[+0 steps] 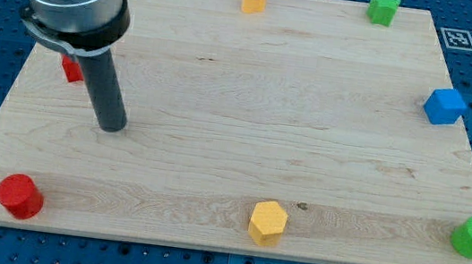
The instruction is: Move the red star towards the top left side of the board
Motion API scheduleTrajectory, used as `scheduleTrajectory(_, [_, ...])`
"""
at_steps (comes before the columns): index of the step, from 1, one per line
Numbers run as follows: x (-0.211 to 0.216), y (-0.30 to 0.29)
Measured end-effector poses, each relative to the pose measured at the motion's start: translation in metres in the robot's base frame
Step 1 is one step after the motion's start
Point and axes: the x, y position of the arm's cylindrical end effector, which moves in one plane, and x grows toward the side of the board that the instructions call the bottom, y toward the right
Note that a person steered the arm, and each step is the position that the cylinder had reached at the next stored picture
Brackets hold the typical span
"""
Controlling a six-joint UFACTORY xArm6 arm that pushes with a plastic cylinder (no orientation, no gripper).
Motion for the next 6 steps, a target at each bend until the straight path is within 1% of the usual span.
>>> scheduleTrajectory(1, [-0.02, -0.036])
scheduleTrajectory(3, [-0.037, -0.116])
scheduleTrajectory(4, [-0.069, -0.136])
scheduleTrajectory(5, [-0.08, -0.121])
scheduleTrajectory(6, [-0.065, -0.095])
